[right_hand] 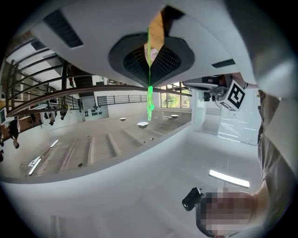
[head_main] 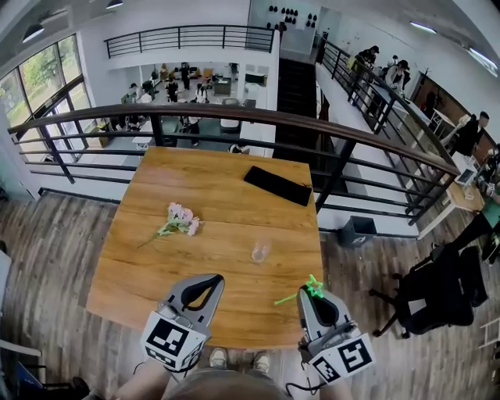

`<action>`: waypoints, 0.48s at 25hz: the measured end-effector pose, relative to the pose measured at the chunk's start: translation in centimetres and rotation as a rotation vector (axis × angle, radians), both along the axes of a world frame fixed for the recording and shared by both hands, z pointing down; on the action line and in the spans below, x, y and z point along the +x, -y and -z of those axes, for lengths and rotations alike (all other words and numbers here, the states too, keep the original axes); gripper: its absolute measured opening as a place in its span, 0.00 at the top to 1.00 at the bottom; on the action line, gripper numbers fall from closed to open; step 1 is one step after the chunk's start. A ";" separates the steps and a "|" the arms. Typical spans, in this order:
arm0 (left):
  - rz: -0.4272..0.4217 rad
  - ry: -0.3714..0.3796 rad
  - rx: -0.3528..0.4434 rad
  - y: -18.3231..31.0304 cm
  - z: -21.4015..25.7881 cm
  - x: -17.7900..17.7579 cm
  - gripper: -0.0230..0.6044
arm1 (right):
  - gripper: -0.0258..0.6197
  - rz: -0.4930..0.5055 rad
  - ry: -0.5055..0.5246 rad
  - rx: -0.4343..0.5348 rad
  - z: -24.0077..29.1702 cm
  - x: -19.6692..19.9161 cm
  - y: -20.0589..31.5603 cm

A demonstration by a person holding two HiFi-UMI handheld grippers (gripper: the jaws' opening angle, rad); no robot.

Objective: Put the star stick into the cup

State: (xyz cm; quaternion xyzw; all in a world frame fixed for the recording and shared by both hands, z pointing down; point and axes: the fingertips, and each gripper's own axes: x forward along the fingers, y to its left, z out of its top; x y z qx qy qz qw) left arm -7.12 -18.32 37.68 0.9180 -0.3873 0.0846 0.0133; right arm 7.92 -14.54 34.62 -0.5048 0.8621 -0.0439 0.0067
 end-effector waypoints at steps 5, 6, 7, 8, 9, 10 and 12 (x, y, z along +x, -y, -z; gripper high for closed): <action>0.015 0.002 -0.003 0.2 0.0 1.7 0.94 | 0.91 0.023 0.001 -0.006 -0.4 1.2 0.4; 0.022 0.001 -0.002 0.2 -0.2 1.8 0.94 | 0.91 0.026 0.000 -0.008 -0.5 1.5 0.6; 0.026 0.004 -0.001 0.3 -0.4 2.0 0.94 | 0.91 0.026 0.001 -0.010 -0.6 1.9 0.8; 0.026 0.009 -0.004 0.5 -0.6 2.4 0.94 | 0.91 0.024 0.005 -0.012 -0.7 2.4 1.0; 0.024 0.014 -0.008 0.6 -0.7 2.8 0.94 | 0.91 0.020 0.011 -0.011 -0.7 3.0 1.2; 0.022 0.019 -0.010 0.8 -0.8 3.2 0.94 | 0.91 0.016 0.020 -0.009 -0.6 3.5 1.5; 0.024 0.025 -0.002 1.3 -0.5 3.6 0.94 | 0.91 0.013 0.045 0.003 -0.2 4.3 2.5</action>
